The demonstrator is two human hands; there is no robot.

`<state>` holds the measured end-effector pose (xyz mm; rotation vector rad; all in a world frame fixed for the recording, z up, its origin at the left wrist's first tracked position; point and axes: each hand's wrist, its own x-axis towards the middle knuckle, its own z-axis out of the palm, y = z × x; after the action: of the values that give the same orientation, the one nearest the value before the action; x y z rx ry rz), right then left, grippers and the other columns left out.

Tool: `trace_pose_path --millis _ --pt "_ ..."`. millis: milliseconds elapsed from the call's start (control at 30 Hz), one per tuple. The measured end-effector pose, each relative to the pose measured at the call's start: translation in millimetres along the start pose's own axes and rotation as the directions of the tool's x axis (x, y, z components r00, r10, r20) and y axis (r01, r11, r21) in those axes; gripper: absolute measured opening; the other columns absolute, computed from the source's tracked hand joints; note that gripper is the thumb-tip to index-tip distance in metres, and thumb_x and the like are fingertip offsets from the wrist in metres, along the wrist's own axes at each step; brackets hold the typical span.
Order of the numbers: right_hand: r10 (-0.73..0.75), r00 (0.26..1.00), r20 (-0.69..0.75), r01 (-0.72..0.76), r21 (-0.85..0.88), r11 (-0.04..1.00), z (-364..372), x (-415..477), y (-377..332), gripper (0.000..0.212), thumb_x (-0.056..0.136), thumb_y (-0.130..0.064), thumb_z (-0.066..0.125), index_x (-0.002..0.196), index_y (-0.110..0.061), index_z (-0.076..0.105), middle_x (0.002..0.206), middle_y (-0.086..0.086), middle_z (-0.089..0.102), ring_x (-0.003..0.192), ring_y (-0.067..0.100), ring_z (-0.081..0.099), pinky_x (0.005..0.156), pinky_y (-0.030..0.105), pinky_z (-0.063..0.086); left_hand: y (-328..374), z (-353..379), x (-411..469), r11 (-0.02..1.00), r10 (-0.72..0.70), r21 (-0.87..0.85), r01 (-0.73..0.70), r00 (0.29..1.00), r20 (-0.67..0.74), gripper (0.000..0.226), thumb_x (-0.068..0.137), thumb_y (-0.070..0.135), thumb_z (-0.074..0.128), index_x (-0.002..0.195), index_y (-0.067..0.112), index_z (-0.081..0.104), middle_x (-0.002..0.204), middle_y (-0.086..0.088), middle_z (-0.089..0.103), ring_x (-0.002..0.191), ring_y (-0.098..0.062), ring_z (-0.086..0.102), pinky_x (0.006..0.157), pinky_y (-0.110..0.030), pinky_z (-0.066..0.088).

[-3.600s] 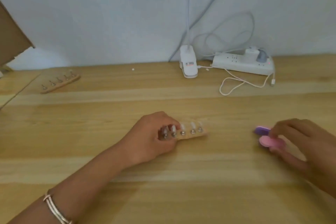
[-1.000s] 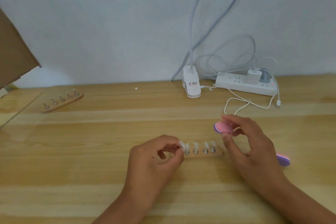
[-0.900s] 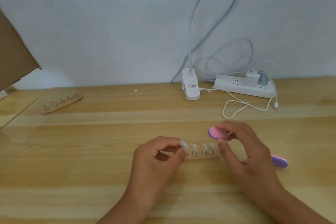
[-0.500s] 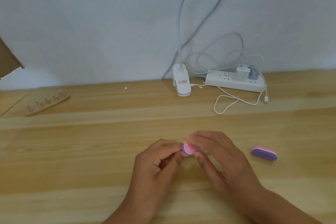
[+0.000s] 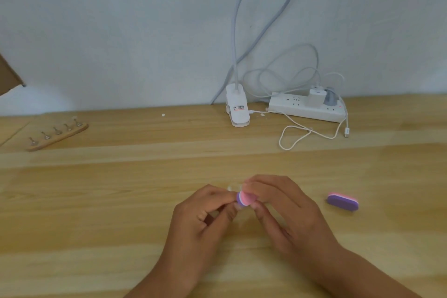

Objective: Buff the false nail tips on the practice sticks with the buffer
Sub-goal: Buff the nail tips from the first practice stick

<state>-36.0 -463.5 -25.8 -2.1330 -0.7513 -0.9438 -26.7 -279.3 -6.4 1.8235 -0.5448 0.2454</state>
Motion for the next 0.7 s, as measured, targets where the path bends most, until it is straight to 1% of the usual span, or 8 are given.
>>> trace_pose_path --millis 133,233,300,367,433,500,600,700 --pt "0.047 0.998 -0.031 -0.049 -0.045 0.998 -2.5 1.1 1.3 0.022 0.095 -0.008 0.059 0.115 -0.007 0.069 0.119 0.0 0.065 0.11 0.015 0.062 0.093 0.027 0.05 -3.5 -0.9 0.2 0.999 -0.039 -0.025 0.039 0.999 -0.012 0.013 0.083 0.042 0.067 0.091 0.037 0.076 0.088 0.005 0.068 0.063 -0.011 0.058 0.049 -0.037 0.049" --pt "-0.002 1.0 0.007 0.002 -0.027 1.0 -2.9 0.1 -3.4 0.023 0.093 -0.002 0.061 0.115 -0.004 0.07 0.119 0.004 0.066 0.11 0.019 0.063 0.095 0.027 0.05 -2.1 0.4 0.6 0.999 -0.03 -0.037 0.03 1.0 0.006 0.012 0.083 0.043 0.068 0.09 0.038 0.076 0.088 0.006 0.069 0.063 -0.006 0.059 0.053 -0.027 0.049" --pt "-0.008 1.0 0.021 0.009 -0.054 0.999 -3.8 0.0 -4.0 0.023 0.091 0.002 0.064 0.112 -0.002 0.072 0.117 0.006 0.067 0.108 0.02 0.064 0.094 0.027 0.05 -0.5 0.9 -0.2 1.0 -0.004 -0.025 0.004 1.0 0.004 0.015 0.084 0.042 0.065 0.092 0.037 0.076 0.088 0.006 0.069 0.062 -0.005 0.058 0.052 -0.025 0.048" --pt "0.059 0.998 -0.024 -0.061 -0.089 0.994 -6.2 1.5 -1.3 0.02 0.093 -0.003 0.064 0.11 -0.003 0.073 0.114 0.005 0.068 0.106 0.019 0.064 0.095 0.024 0.049 -0.6 0.8 -1.4 1.0 -0.004 -0.024 0.004 1.0 -0.02 0.014 0.085 0.036 0.066 0.094 0.034 0.076 0.089 0.007 0.069 0.061 -0.005 0.058 0.051 -0.026 0.049" --pt "0.115 0.99 -0.079 -0.122 -0.091 0.988 -8.1 3.5 -1.0 0.021 0.095 -0.01 0.059 0.111 -0.004 0.072 0.113 0.003 0.068 0.106 0.016 0.062 0.098 0.018 0.044 -1.9 1.0 -2.0 0.999 -0.035 -0.034 0.034 0.999 -0.039 0.013 0.085 0.028 0.069 0.094 0.032 0.076 0.089 0.009 0.069 0.061 -0.004 0.059 0.052 -0.025 0.05" --pt "0.082 0.994 -0.065 -0.087 -0.072 0.994 -6.5 3.1 -3.0 0.023 0.095 -0.009 0.058 0.113 -0.003 0.07 0.115 0.003 0.067 0.109 0.016 0.062 0.1 0.018 0.044 -2.2 1.3 -0.9 0.997 -0.065 -0.032 0.064 0.997 -0.033 0.014 0.084 0.025 0.067 0.093 0.031 0.077 0.087 0.008 0.069 0.062 -0.005 0.059 0.054 -0.024 0.049" --pt "-0.005 1.0 0.012 0.005 -0.053 0.999 -1.5 -0.1 -4.4 0.021 0.093 -0.001 0.064 0.112 0.0 0.071 0.117 0.007 0.067 0.109 0.02 0.064 0.097 0.026 0.049 -0.3 1.1 0.0 0.999 -0.038 -0.008 0.038 0.999 0.0 0.013 0.086 0.028 0.067 0.093 0.032 0.077 0.084 0.005 0.068 0.06 -0.006 0.057 0.055 -0.02 0.045" --pt "0.064 0.997 -0.031 -0.067 -0.088 0.994 -3.2 2.6 0.2 0.022 0.095 -0.009 0.059 0.113 -0.004 0.071 0.115 0.002 0.066 0.107 0.017 0.063 0.097 0.021 0.047 -1.4 0.6 -0.4 0.998 -0.054 -0.026 0.053 0.998 -0.019 0.012 0.086 0.024 0.068 0.092 0.031 0.077 0.084 0.007 0.068 0.059 -0.005 0.056 0.054 -0.021 0.046"
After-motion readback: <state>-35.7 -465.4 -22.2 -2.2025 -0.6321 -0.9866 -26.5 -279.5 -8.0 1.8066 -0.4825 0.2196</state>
